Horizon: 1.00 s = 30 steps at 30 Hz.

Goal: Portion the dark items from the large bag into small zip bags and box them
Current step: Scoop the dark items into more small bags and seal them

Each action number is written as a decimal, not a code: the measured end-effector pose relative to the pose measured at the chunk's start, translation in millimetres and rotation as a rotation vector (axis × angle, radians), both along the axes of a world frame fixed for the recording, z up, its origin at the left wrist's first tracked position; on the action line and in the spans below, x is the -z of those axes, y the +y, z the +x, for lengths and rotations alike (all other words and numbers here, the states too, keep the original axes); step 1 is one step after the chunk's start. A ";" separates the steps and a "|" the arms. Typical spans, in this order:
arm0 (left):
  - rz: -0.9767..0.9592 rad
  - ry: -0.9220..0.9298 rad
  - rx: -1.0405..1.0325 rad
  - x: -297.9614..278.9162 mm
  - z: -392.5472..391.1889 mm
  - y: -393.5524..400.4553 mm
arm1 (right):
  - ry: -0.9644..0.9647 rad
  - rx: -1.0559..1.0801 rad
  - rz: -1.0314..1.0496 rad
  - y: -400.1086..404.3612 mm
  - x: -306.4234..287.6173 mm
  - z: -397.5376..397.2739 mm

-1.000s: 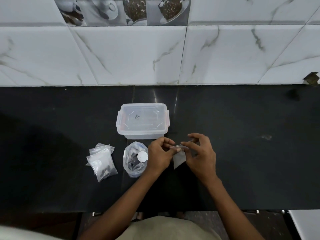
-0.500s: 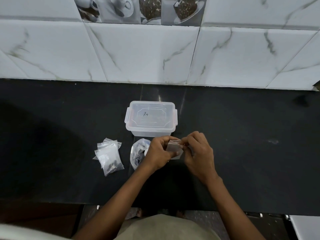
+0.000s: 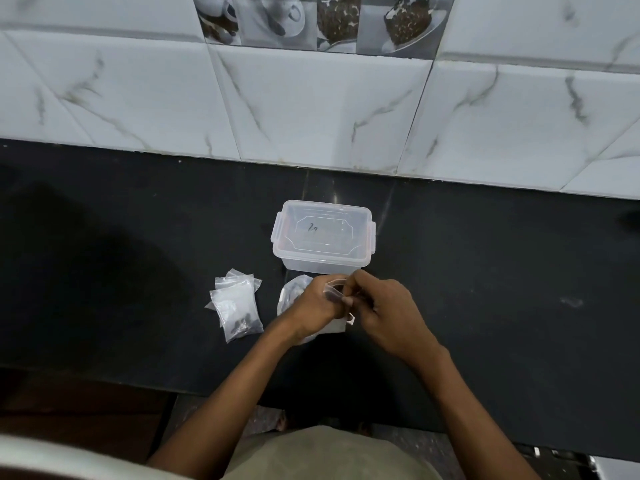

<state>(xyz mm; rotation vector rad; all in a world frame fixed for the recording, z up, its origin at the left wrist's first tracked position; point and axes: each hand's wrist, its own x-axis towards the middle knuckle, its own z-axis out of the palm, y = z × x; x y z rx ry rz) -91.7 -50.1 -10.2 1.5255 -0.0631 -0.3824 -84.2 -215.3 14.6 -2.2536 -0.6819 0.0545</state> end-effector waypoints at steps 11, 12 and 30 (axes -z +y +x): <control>0.027 0.005 -0.076 12.1 -15.4 29.1 | 0.158 -0.049 0.216 18.2 6.2 -5.2; 0.062 0.012 -0.157 14.8 -17.7 35.2 | 0.142 0.012 0.310 21.0 10.4 -5.1; 0.692 0.421 -0.647 46.0 -20.0 43.7 | 0.158 0.243 -0.151 50.4 57.3 4.6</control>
